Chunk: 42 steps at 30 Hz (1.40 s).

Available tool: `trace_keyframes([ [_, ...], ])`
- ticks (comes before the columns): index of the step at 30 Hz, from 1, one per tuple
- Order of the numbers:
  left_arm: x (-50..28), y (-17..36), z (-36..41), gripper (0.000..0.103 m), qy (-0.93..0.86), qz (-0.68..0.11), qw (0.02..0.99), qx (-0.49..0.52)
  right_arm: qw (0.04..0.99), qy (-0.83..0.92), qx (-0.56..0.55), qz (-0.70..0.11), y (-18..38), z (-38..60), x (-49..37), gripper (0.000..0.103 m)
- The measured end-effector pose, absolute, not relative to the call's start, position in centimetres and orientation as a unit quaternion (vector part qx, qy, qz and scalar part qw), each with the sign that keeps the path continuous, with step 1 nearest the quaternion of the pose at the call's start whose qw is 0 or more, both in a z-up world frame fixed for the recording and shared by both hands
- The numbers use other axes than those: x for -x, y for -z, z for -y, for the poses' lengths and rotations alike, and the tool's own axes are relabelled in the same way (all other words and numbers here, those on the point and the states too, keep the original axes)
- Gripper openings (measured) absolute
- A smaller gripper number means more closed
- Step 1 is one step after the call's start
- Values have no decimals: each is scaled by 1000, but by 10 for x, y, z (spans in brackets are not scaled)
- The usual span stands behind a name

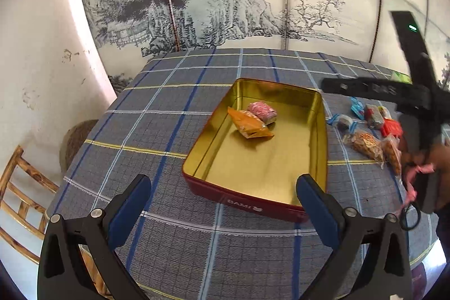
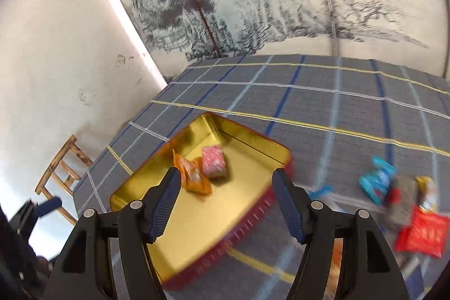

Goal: Organize snacks

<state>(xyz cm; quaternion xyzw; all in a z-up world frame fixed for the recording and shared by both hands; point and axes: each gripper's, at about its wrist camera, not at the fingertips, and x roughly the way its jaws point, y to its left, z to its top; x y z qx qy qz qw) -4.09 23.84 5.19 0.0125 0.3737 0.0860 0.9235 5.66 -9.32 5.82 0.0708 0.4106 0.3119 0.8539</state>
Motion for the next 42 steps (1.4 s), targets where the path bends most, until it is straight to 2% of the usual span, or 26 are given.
trace_keyframes([
  [7,40,-53,-190,102,-31,-377,924,-45,899,-209,-59,-381,-52,222,13,74],
  [15,21,-46,-123,102,90,-413,905,-41,911,-62,-16,-408,-11,341,47,74],
  [20,-20,-34,-94,102,116,-465,878,20,909,-44,-47,-412,6,380,50,74],
  [25,-75,-19,-81,101,85,-508,850,110,911,-67,-35,-405,10,373,50,74],
  [28,-110,3,-76,91,48,-541,822,172,910,-79,-12,-406,15,361,48,74],
  [30,-131,20,-75,71,30,-568,794,213,912,-90,-3,-400,14,357,50,74],
  [35,-153,45,-70,71,-27,-591,769,243,917,-111,-20,-384,11,362,54,74],
  [36,-155,45,-67,73,-37,-587,773,236,917,-114,-22,-381,10,363,54,74],
  [40,-160,45,-57,73,-68,-588,776,216,919,-129,-20,-372,8,361,56,74],
  [42,-158,45,-51,64,-86,-587,780,197,921,-131,-23,-367,8,362,57,74],
])
